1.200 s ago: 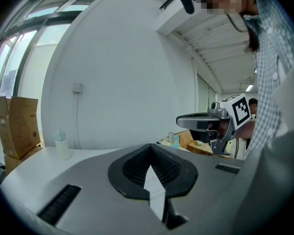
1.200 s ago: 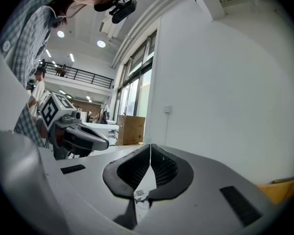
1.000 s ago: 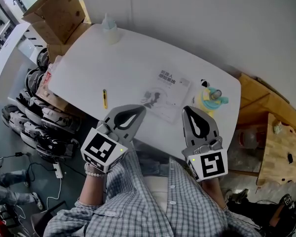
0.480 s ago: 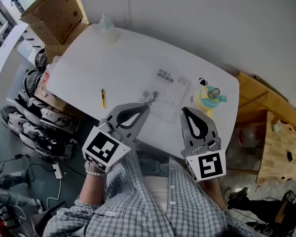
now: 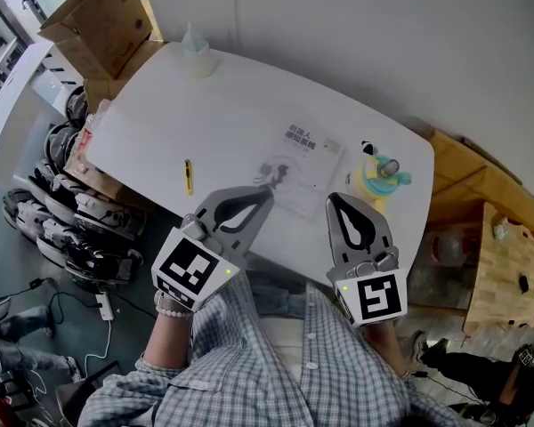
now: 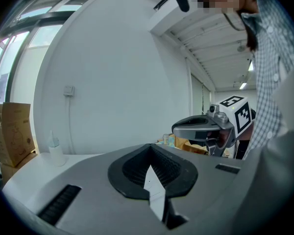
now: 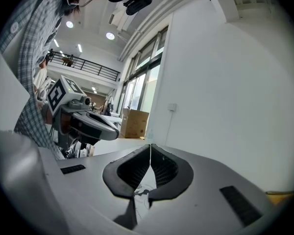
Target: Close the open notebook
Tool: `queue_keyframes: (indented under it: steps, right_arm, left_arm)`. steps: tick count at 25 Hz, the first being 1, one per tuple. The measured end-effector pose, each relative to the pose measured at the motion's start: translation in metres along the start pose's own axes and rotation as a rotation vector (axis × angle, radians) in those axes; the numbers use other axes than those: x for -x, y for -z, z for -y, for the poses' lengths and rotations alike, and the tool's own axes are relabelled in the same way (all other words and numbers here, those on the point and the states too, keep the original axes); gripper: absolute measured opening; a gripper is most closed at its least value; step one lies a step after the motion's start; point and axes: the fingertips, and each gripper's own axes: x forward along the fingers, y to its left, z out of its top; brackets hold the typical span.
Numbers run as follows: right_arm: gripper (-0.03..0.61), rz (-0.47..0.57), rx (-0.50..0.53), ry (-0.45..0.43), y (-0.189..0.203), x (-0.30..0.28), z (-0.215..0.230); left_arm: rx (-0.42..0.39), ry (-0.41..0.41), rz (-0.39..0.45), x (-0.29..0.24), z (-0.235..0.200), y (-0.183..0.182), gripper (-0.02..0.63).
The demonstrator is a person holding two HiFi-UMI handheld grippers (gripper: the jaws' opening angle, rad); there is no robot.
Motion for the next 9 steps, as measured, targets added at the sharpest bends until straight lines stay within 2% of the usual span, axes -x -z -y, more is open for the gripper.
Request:
queue_keyframes:
  steps: [9]
  right_arm:
    - [0.022, -0.023, -0.008, 0.016, 0.0006, -0.0023, 0.002]
  left_arm:
    - [-0.015, 0.002, -0.022, -0.0026, -0.0008, 0.0039, 0.008]
